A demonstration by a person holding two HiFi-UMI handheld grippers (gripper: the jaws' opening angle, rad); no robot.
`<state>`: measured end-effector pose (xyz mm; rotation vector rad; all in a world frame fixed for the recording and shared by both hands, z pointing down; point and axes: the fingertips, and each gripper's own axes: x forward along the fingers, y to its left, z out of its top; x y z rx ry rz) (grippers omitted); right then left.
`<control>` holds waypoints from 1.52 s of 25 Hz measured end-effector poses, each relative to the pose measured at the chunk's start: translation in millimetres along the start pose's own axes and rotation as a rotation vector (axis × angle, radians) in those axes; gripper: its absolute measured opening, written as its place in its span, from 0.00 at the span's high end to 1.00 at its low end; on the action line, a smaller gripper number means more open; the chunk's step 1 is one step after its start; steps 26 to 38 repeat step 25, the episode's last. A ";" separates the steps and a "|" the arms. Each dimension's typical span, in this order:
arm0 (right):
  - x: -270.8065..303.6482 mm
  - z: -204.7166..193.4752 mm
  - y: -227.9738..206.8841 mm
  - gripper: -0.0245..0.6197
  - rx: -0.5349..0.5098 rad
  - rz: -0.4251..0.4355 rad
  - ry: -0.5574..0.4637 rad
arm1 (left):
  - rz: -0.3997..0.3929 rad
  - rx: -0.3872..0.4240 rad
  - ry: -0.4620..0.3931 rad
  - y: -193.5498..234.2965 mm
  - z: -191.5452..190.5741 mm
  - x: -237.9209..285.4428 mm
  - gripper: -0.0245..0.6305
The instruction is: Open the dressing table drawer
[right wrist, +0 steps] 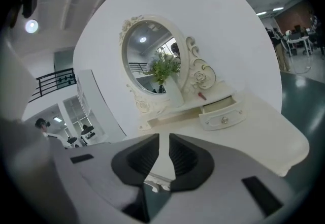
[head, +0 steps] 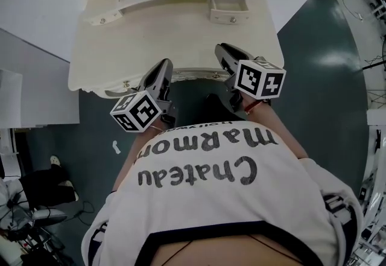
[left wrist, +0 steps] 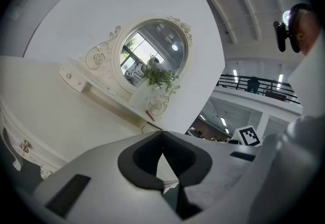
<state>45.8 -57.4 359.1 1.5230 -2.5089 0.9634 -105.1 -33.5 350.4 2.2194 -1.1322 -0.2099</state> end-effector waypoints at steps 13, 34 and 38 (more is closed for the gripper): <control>-11.6 -15.9 -3.7 0.85 -0.050 -0.015 0.043 | -0.011 -0.005 -0.012 -9.2 -7.6 -2.5 0.93; -22.5 -33.0 -13.9 0.85 -0.034 -0.022 0.067 | -0.008 0.003 -0.002 -17.2 -19.1 -3.4 0.93; -22.5 -33.0 -13.9 0.85 -0.034 -0.022 0.067 | -0.008 0.003 -0.002 -17.2 -19.1 -3.4 0.93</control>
